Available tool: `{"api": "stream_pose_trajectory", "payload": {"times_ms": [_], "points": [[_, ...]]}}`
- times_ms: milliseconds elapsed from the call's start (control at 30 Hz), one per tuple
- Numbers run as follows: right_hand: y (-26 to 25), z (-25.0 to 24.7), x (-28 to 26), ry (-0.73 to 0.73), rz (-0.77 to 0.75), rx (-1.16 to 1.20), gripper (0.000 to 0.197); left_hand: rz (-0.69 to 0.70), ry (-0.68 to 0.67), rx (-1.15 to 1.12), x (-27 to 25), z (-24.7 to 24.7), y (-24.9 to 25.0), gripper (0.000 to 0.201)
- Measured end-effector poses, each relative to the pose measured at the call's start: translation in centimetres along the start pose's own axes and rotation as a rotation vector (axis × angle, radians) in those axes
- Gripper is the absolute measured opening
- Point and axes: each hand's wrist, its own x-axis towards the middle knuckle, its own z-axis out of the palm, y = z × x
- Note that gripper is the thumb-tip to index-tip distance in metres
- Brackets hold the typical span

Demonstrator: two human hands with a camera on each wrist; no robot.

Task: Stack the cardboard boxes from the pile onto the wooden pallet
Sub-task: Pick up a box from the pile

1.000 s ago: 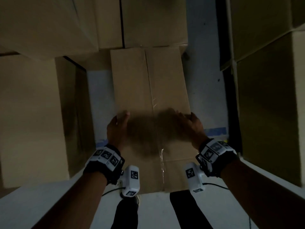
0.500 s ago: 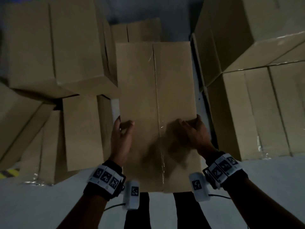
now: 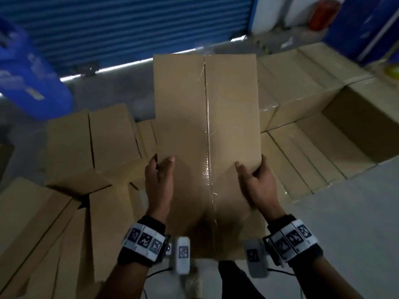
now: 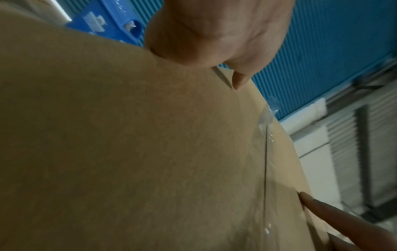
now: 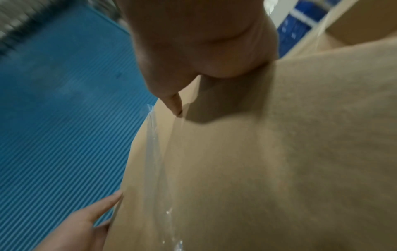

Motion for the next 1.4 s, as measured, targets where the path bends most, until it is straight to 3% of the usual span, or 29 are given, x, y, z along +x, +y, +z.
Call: {"api": "stream_pose_trajectory", "payload": {"times_ms": [300, 467, 567, 667, 800, 900, 967, 1067, 1133, 1400], "points": [[-2.0, -13.0, -7.2, 0.270, -0.071, 0.094, 0.065, 0.278, -0.259, -0.072, -7.3, 5.9, 8.3, 0.048], [0.1, -21.6, -9.1, 0.414, -0.075, 0.134, 0.070, 0.336, -0.384, -0.146, -14.0, 12.8, 11.5, 0.012], [3.0, -28.1, -10.0, 0.489, -0.084, 0.129, 0.071, 0.358, -0.463, -0.185, -18.3, 18.3, 11.8, 0.014], [6.5, -35.6, -11.0, 0.581, -0.092, 0.096, 0.066, 0.398, -0.525, -0.200, -23.5, 24.8, 12.1, 0.033], [10.6, -45.0, -11.9, 0.666, -0.066, 0.062, 0.066, 0.416, -0.599, -0.186, -30.5, 32.9, 12.9, 0.018], [12.3, -50.4, -11.9, 0.712, -0.059, 0.059, 0.067, 0.424, -0.631, -0.188, -33.6, 37.9, 13.4, 0.045], [13.2, -53.1, -11.4, 0.712, -0.052, 0.065, 0.067, 0.424, -0.643, -0.191, -34.9, 40.6, 13.8, 0.053], [14.5, -56.3, -9.4, 0.716, -0.050, 0.076, 0.066, 0.436, -0.639, -0.195, -35.8, 44.8, 14.5, 0.041], [15.5, -58.2, -7.4, 0.723, -0.052, 0.078, 0.065, 0.437, -0.641, -0.225, -35.8, 47.7, 14.9, 0.048], [17.7, -66.3, 7.1, 0.682, -0.095, 0.073, 0.071, 0.457, -0.582, -0.261, -32.0, 62.3, 17.3, 0.057]]}}
